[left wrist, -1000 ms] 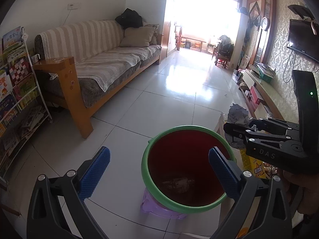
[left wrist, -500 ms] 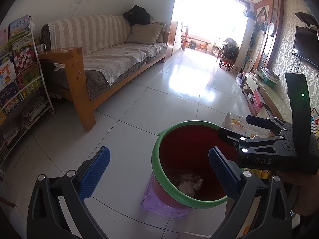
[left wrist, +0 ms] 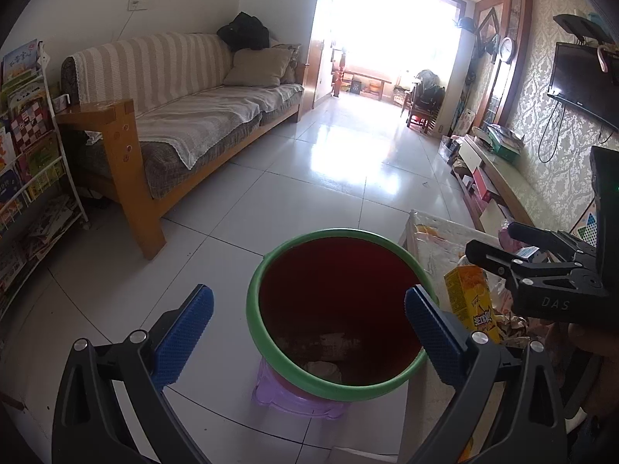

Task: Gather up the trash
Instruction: 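Move both grippers back over the table toward the remaining trash, then grasp the yellow iced-tea carton with the left gripper and lift it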

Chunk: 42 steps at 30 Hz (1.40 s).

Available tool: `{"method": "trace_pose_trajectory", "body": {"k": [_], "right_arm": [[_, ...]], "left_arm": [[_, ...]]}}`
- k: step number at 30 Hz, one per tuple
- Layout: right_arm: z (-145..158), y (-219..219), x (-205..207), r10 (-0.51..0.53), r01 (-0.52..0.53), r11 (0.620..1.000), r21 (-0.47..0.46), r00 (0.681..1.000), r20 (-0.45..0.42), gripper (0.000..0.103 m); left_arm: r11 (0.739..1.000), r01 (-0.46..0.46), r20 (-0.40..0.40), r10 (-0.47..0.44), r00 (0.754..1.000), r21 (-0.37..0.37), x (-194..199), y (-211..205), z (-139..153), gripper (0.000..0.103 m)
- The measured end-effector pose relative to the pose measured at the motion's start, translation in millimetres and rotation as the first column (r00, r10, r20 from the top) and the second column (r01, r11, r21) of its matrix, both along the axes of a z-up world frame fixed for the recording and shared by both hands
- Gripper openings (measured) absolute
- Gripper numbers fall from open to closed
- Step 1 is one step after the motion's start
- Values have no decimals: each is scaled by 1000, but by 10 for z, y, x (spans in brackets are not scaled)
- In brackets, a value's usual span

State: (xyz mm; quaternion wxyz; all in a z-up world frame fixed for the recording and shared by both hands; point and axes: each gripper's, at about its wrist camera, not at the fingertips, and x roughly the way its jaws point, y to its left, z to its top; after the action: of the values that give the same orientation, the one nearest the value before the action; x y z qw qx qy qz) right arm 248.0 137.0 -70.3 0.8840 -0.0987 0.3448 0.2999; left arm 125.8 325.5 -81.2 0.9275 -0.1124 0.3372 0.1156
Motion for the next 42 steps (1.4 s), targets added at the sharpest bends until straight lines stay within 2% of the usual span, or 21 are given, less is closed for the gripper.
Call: {"method": "trace_pose_trajectory", "body": {"k": [5,12,16,20,30,39,42], "right_arm": [[124,-753,-74,-106,106,994,15,994,20,98],[132,-1759,-140,-246,246,969,23,969,11,98],[29,-2219,-208,-296,296,955,11,955,-7,98],[-59,-2661,-304,-342,342,940,9,940,-22,98],[-360,-3301,-531,-402,404,915,10,912,-82,98],[-526,-3534,-473,-447,453,891,27,886,-124,98],[-559,-3565,-446,-448,455,890,30,884,-129,98]], "left_arm": [[996,90,-10,-90,996,-5,166,-495,-16,95],[978,208,-28,-209,978,-32,447,-1320,-85,95],[970,238,-60,-240,969,-43,674,-1718,-205,95],[974,221,-115,-224,968,-41,929,-2001,-419,95],[991,127,-235,-134,963,-48,1436,-2189,-875,95],[996,72,-319,-85,944,-50,1646,-2151,-1119,95],[997,66,-337,-77,938,-44,1682,-2146,-1167,90]]}}
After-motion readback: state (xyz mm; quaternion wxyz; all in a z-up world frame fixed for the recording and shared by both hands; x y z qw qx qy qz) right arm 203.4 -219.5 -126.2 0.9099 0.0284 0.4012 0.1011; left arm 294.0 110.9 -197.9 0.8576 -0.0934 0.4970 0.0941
